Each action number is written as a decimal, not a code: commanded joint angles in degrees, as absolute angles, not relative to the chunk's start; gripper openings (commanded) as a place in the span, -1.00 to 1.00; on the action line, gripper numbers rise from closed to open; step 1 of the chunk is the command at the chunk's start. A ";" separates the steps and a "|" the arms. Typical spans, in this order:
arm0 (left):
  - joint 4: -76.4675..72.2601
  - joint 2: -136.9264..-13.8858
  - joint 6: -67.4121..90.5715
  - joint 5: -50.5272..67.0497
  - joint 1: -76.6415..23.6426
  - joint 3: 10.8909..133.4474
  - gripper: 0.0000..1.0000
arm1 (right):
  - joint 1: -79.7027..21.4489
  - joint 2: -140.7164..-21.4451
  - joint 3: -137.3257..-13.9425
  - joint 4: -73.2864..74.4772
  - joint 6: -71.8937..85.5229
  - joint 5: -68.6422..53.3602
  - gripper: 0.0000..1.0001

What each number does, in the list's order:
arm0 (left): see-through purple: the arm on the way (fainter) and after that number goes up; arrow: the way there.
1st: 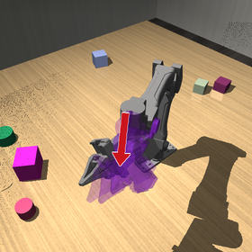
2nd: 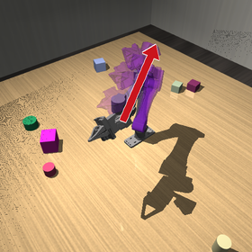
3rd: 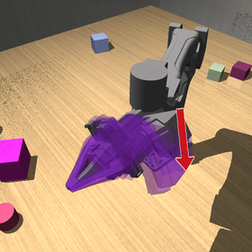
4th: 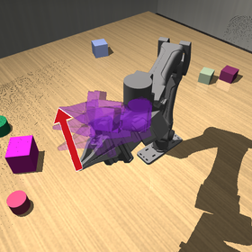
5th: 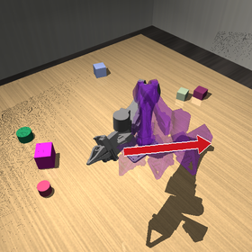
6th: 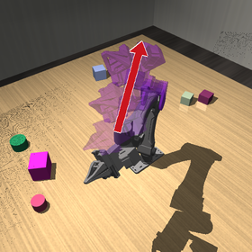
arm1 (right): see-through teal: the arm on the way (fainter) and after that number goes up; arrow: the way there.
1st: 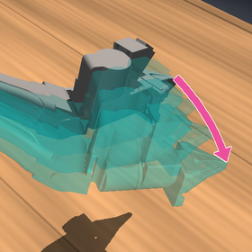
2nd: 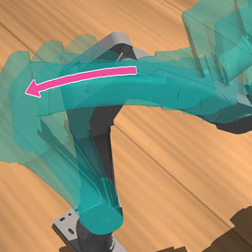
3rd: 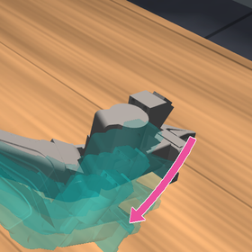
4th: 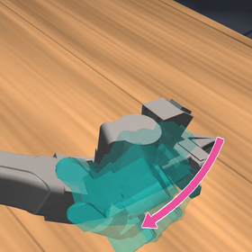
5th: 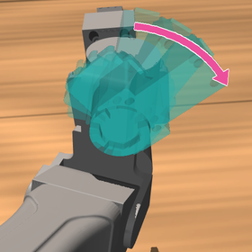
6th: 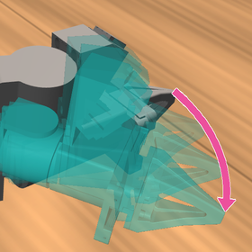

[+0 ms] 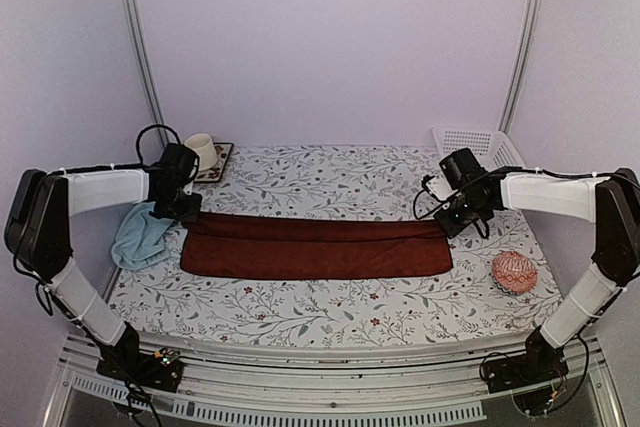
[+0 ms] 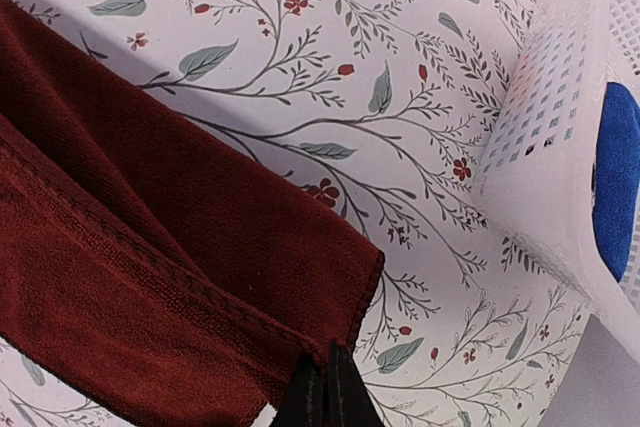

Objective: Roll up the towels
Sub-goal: Fold the towel at the center of the board.

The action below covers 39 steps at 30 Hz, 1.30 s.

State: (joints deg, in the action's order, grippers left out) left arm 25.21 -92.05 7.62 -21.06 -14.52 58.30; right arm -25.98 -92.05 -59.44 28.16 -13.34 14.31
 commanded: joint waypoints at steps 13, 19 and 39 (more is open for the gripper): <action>32.13 -87.54 10.15 -15.56 -15.07 55.05 -1.00 | -26.44 -84.67 -52.67 30.77 -8.23 10.98 -0.95; 33.07 -86.92 11.03 -14.48 -15.79 54.28 -1.00 | -26.89 -84.16 -52.55 31.55 -7.30 10.33 -0.95; 36.46 -82.53 12.70 -10.02 -16.06 52.97 -1.00 | -27.95 -77.59 -50.51 30.69 -5.36 6.58 -0.96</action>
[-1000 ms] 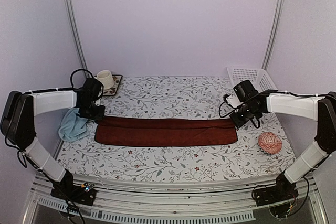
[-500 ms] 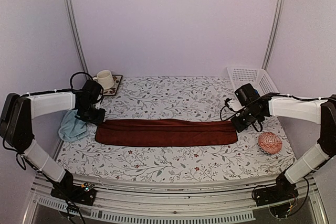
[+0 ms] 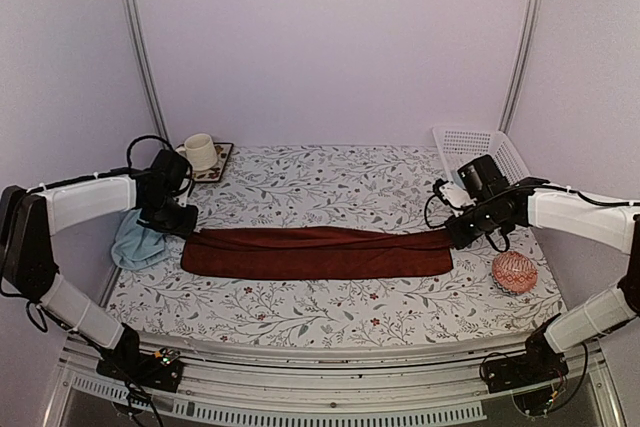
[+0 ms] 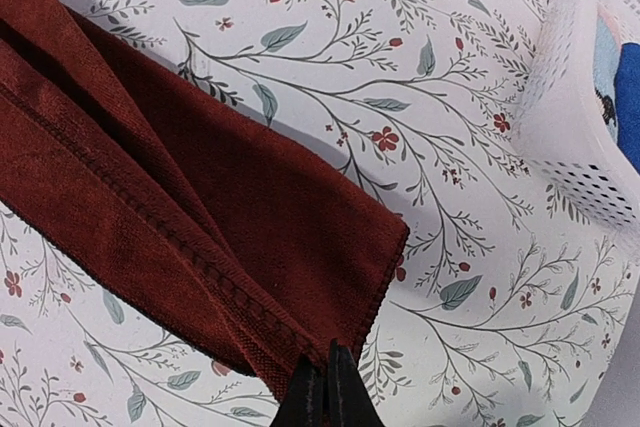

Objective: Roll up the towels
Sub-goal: Fold the towel at the center of the board.

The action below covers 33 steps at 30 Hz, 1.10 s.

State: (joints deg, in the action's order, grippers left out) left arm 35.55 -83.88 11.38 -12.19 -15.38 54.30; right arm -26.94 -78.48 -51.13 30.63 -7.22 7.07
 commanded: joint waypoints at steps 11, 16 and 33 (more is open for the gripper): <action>37.54 -84.15 13.24 -9.36 -16.74 53.80 -1.00 | -28.15 -77.57 -50.85 33.92 -0.32 9.30 -0.96; 38.54 -83.65 13.85 -7.21 -16.81 54.67 -1.00 | -28.13 -78.20 -52.54 36.17 3.59 9.88 -0.96; 42.30 -87.51 16.70 -11.32 -17.87 56.37 -1.00 | -28.11 -79.93 -51.54 36.10 6.99 10.37 -0.95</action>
State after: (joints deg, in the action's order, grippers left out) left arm 39.75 -85.93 15.27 -8.49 -17.34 54.54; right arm -27.86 -78.63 -51.05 35.68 5.87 9.54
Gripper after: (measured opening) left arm 0.006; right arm 0.025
